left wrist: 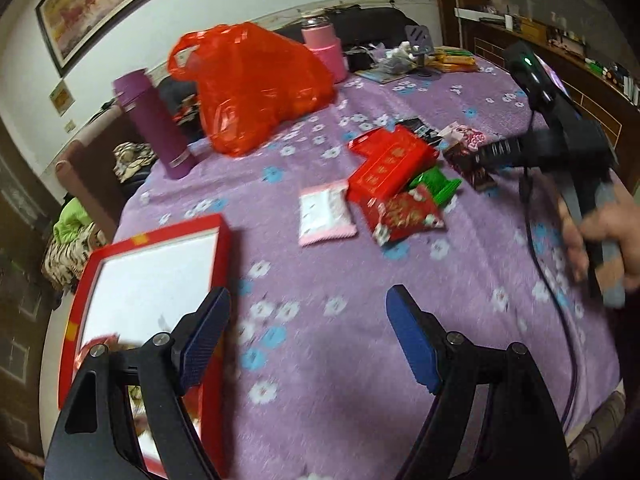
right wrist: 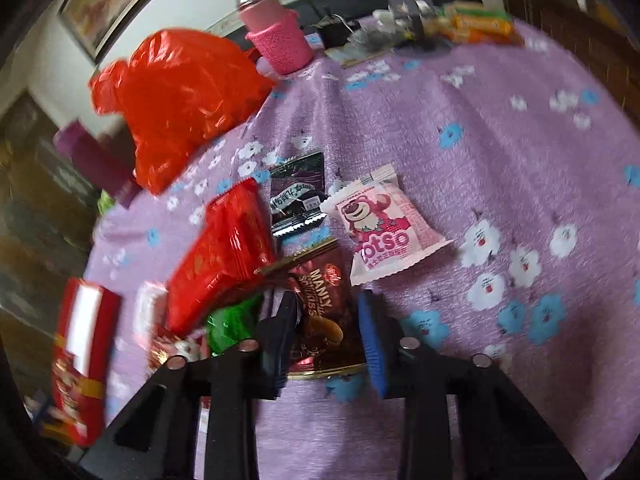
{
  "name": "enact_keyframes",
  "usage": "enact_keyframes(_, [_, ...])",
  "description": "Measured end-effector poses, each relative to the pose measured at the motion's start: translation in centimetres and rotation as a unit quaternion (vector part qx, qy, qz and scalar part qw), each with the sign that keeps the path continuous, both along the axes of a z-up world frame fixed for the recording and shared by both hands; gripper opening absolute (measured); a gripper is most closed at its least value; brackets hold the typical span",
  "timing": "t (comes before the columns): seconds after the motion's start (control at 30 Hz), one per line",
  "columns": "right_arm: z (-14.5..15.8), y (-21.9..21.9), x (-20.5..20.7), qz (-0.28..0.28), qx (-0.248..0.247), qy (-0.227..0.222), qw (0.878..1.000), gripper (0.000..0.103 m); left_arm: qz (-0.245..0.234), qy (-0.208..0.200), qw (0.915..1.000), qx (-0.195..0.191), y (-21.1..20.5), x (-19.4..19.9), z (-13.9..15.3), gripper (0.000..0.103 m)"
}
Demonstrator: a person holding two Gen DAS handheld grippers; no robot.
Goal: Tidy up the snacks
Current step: 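Grasp the brown chocolate packet with right tool while left grasps a red-white candy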
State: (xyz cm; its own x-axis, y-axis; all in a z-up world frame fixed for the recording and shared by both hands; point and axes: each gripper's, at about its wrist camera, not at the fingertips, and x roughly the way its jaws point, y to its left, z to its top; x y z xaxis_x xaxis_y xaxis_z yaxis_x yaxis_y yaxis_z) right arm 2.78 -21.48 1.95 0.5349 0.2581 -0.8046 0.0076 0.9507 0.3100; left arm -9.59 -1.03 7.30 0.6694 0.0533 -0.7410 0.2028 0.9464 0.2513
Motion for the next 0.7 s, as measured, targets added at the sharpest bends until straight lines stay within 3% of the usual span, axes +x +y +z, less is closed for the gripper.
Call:
enact_keyframes(0.1, [0.1,0.5,-1.2,0.023,-0.036,-0.010,0.999,0.030,-0.009,0.016,0.9998,-0.008,-1.1,2.0,-0.5,0.081])
enact_keyframes(0.2, [0.2,0.3,-2.8,0.037,-0.040,-0.010,0.998,0.029,-0.034,0.026,0.9989,-0.018,-2.9,3.7,-0.9,0.080])
enact_keyframes(0.43, [-0.1,-3.6,-7.7,0.044,0.044,0.009,0.998,0.029,-0.145,-0.004,0.9892,0.018,-6.5,5.9,-0.9,0.080])
enact_keyframes(0.7, [-0.7,-5.6,-9.5,0.043,0.112,-0.011,0.993,0.029,-0.246,0.046,0.9668,0.052,-6.7,8.3,-3.1,0.080])
